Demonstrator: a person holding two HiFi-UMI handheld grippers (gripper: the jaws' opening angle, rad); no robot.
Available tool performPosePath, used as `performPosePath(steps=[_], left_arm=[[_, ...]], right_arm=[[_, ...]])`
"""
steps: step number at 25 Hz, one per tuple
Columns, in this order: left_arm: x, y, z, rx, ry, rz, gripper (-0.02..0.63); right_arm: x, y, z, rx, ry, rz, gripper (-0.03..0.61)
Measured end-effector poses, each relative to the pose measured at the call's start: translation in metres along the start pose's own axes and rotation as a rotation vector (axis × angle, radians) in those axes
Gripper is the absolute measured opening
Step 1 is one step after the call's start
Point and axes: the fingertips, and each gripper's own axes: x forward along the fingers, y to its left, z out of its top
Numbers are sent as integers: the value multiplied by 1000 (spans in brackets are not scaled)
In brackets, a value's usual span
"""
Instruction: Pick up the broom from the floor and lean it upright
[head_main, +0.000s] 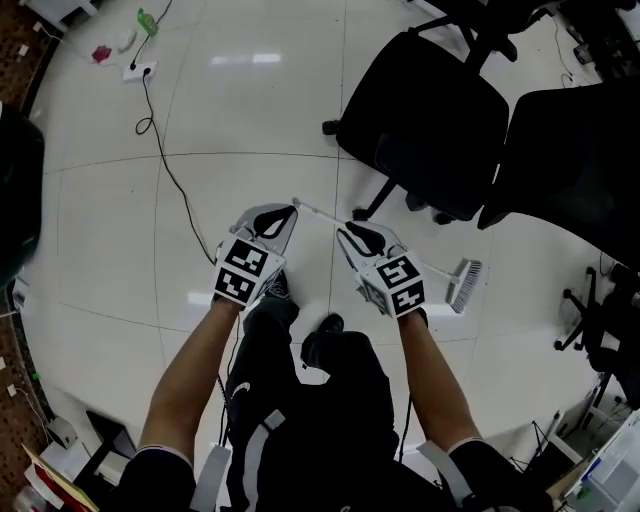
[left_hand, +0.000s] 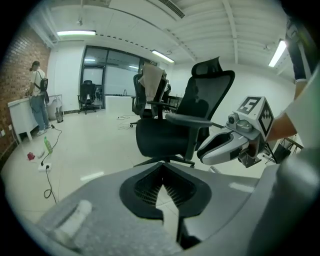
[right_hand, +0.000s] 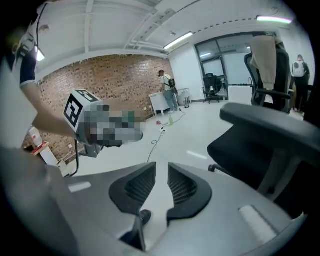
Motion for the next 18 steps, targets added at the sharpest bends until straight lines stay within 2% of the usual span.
performPosePath(steps=[6,10,14,18], left_arm=[[60,47,-88,-12,13,35,0],[102,65,-131,-9,16,24,0],[147,84,-170,-68,-2,16,0],[188,97,-206,-68,1,15,0]], right_arm=[[91,-26,-62,-60,49,47,72],[142,-45,-100,-112,61,85,75],[194,-64,-140,-152,72,118,78],[241,-82,-179,-186,94,151,80]])
